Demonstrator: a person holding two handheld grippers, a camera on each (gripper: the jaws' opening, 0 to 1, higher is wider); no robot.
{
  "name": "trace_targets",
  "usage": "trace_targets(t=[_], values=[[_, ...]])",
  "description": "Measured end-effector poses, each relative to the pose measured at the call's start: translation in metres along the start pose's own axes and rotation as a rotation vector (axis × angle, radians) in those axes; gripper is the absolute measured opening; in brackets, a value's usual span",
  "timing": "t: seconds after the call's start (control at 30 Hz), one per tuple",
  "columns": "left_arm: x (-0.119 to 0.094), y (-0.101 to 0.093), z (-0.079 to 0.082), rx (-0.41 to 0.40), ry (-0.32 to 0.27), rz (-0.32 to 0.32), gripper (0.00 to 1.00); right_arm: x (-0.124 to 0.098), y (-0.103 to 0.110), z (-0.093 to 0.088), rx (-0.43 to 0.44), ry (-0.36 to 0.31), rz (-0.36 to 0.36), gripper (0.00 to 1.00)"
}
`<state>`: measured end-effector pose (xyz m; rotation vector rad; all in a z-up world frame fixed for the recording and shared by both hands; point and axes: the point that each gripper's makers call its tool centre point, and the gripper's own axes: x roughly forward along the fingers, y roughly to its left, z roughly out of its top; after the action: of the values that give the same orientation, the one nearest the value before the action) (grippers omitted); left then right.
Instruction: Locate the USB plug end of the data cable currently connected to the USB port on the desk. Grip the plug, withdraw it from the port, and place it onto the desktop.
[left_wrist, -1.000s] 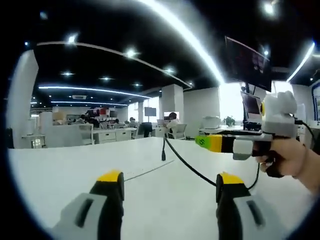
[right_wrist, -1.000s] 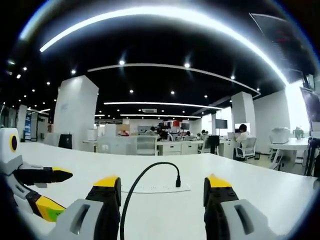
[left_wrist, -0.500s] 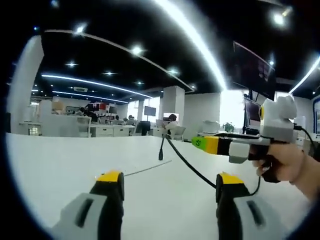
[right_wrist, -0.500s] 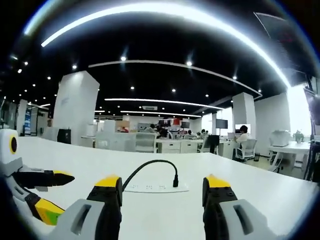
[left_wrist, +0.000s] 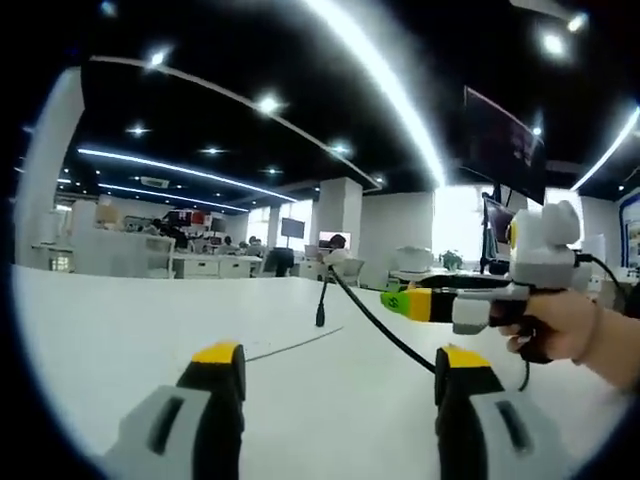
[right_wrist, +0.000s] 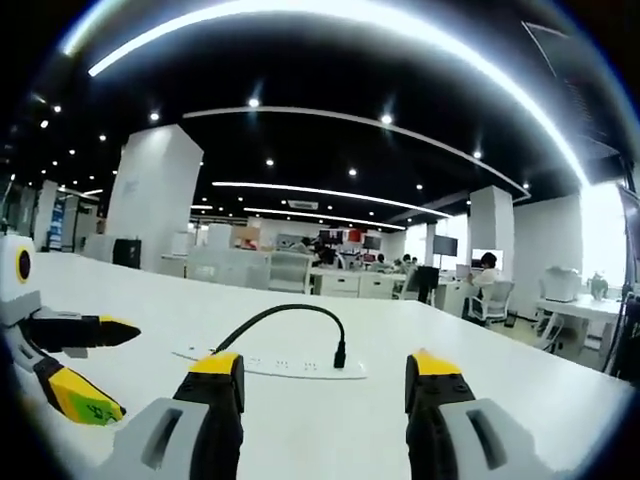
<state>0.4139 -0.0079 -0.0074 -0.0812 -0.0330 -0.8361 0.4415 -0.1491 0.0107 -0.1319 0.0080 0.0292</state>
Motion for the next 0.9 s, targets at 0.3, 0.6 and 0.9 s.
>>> trace_targets(t=[0.3,0.6,0.9], values=[[0.013,-0.002,-0.02,0.033,0.043,-0.058,0.78,0.013,-0.002,-0.012,-0.006,0.001,0.0,0.65],[0.025,0.009,-0.024,0.072,0.058,-0.051,0.77,0.029,0.002,-0.018,-0.016,0.0,0.034,0.64],[0.04,0.007,-0.03,0.092,0.073,-0.082,0.77,0.044,0.001,-0.024,0.015,-0.004,0.054,0.64]])
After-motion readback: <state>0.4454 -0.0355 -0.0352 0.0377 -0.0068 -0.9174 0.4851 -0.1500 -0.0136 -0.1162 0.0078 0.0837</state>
